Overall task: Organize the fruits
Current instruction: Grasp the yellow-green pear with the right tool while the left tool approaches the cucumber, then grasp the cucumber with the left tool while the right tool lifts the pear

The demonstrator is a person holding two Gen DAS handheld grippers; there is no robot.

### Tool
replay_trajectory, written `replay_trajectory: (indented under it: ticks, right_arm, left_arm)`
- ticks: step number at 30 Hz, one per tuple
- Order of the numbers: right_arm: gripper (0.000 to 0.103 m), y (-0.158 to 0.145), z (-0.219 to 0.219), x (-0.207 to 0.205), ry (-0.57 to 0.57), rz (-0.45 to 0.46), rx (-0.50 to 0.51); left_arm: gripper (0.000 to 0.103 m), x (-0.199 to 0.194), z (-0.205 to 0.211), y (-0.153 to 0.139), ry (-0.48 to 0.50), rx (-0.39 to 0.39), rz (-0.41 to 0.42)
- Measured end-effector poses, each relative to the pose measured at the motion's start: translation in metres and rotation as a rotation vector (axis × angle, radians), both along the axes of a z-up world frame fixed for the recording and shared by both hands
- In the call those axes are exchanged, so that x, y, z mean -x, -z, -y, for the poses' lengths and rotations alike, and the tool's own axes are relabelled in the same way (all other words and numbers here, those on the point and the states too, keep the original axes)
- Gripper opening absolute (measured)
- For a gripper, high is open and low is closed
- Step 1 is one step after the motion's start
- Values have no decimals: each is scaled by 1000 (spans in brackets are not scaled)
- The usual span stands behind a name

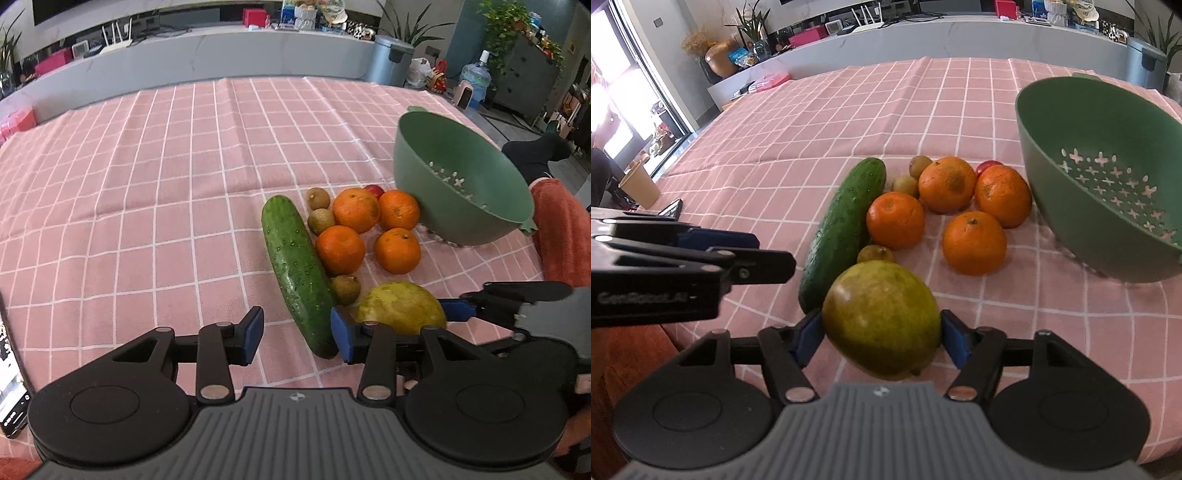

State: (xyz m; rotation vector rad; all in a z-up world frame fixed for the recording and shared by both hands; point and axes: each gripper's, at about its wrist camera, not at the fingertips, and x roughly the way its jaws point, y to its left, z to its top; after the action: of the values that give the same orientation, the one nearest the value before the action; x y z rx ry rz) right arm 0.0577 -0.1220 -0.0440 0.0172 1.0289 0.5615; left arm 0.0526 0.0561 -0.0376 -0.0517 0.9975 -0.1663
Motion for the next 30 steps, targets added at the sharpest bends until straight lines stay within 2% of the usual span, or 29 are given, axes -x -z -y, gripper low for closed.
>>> replay_trajectory:
  ticks: [3,7,10,18,25,30]
  right_arm:
    - [63,0,4,-2,6,-18,1]
    - [63,-5,22,-2,50,9,61]
    - [63,-3,32,-8,65,-4,81]
    - [63,-1,42,-13,62,-21,42]
    - [64,1,48,-17,69,-37,3]
    - [64,2,48,-18,69,-30,-6]
  left_arm:
    - [51,-10,-3,5,-19,21,-11]
    - [54,-27,-6,10,-55,50,-23]
    - [54,-38,-5,15,-55,65,-36]
    - [55,-60,-4,25,-84,98,-82]
    - [56,-67,-6,26,-35,79,-98]
    - [56,-76,1,25,-10,39,-147]
